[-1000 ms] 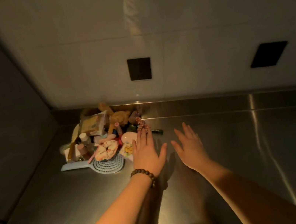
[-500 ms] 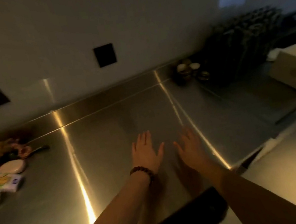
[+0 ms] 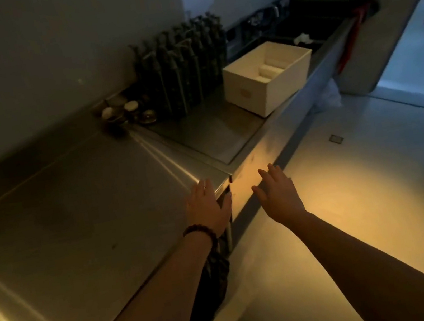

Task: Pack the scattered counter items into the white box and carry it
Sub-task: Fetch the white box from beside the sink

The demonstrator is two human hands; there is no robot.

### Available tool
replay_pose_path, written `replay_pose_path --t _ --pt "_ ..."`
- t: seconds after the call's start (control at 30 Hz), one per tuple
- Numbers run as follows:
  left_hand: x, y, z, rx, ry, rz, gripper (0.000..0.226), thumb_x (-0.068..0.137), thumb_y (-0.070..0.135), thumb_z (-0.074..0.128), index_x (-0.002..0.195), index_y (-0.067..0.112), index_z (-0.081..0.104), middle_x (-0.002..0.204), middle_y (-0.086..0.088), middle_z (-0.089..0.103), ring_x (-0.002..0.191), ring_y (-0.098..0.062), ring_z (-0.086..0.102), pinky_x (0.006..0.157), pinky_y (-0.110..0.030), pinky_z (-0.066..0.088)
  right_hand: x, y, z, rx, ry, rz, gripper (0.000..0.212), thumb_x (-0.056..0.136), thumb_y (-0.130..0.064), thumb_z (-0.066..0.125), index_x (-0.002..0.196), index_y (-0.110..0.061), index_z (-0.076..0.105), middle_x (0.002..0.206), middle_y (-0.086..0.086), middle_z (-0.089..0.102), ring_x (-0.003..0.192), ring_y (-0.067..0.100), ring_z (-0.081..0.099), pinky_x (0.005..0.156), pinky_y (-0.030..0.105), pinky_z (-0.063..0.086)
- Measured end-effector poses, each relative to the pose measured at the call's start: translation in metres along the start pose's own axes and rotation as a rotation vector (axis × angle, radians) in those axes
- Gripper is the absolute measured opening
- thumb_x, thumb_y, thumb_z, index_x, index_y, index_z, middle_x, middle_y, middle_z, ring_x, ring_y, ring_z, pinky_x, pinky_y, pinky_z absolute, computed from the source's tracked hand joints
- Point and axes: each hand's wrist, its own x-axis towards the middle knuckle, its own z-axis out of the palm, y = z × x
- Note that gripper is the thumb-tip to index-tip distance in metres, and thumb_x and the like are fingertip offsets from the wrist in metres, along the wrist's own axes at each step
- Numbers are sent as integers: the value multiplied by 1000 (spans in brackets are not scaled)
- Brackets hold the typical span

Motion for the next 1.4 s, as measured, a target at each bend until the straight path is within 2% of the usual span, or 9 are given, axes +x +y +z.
replay_pose_path --t 0.1,0.27,0.4,0.53,0.67,0.97,1.13,1.4 --pt "21 27 13 31 40 55 59 91 50 42 137 13 35 143 -9 37 132 -22 32 109 -43 31 10 26 -13 26 38 45 56 96 -45 43 145 -19 34 157 8 23 146 26 15 116 51 22" --pt "73 65 43 38 7 50 65 93 51 40 143 13 26 149 -11 29 137 -26 27 109 -48 30 43 68 -28 23 48 95 55 95 -46 46 144 -23 34 157 6 23 145 27 18 115 51 25" --pt "131 96 73 -21 37 23 67 92 53 37 145 14 24 152 -10 26 139 -26 22 112 -50 25 105 106 -43 10 80 79 56 96 -45 45 145 -22 33 157 7 22 146 27 16 117 48 22" --pt "206 126 90 -83 83 -17 71 92 54 36 147 15 16 155 -7 19 142 -23 15 115 -46 17 190 126 -67 5 52 5 58 97 -46 41 148 -24 26 159 6 14 147 25 7 118 50 16" --pt "277 158 84 -158 139 -107 71 92 53 39 148 16 15 155 -7 19 143 -22 14 115 -48 19 270 140 -105 -18 48 -71 59 97 -47 40 149 -26 21 160 6 9 147 24 2 119 47 8" --pt "371 200 59 -194 251 -122 70 93 48 42 148 15 16 155 -7 17 143 -22 7 115 -51 17 395 191 -161 -37 72 -140 58 98 -45 38 150 -24 20 160 8 10 147 25 4 120 47 9" --pt "407 203 61 -212 333 -193 70 91 50 46 147 17 20 153 -7 22 141 -25 17 112 -53 24 463 213 -174 -58 57 -224 57 98 -46 36 149 -24 23 159 12 13 147 29 8 119 48 12" --pt "465 215 79 -222 386 -404 96 77 65 57 149 23 8 156 -2 11 142 -25 15 112 -51 25 589 244 -188 -62 -77 -378 64 95 -49 42 150 -26 18 160 8 9 147 27 10 119 48 14"
